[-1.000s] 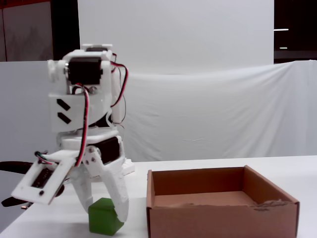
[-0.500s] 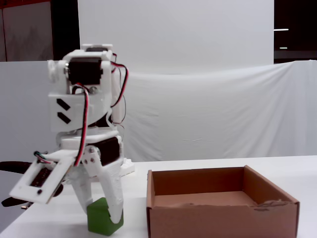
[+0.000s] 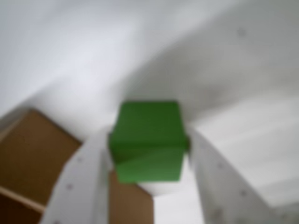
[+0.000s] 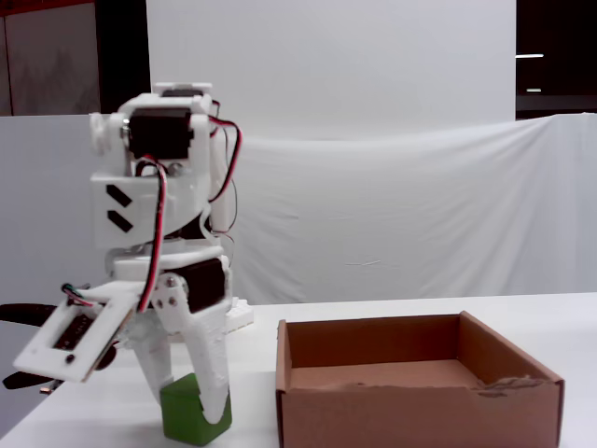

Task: Grasp a green cube and put it in a box.

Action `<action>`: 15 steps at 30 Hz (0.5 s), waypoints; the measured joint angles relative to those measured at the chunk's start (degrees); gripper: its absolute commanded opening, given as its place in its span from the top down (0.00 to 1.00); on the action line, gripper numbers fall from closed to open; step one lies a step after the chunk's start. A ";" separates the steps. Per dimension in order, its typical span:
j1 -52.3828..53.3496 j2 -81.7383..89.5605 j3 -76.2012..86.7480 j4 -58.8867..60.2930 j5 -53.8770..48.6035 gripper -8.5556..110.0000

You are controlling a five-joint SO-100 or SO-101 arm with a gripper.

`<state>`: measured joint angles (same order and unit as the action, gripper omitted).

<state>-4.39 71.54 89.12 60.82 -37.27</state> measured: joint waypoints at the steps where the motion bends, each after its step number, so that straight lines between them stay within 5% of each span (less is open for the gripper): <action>1: 0.00 0.00 0.00 0.00 0.00 0.81; 15: -0.97 10.72 2.99 0.79 0.70 0.81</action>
<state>-5.36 82.27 92.11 61.61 -36.56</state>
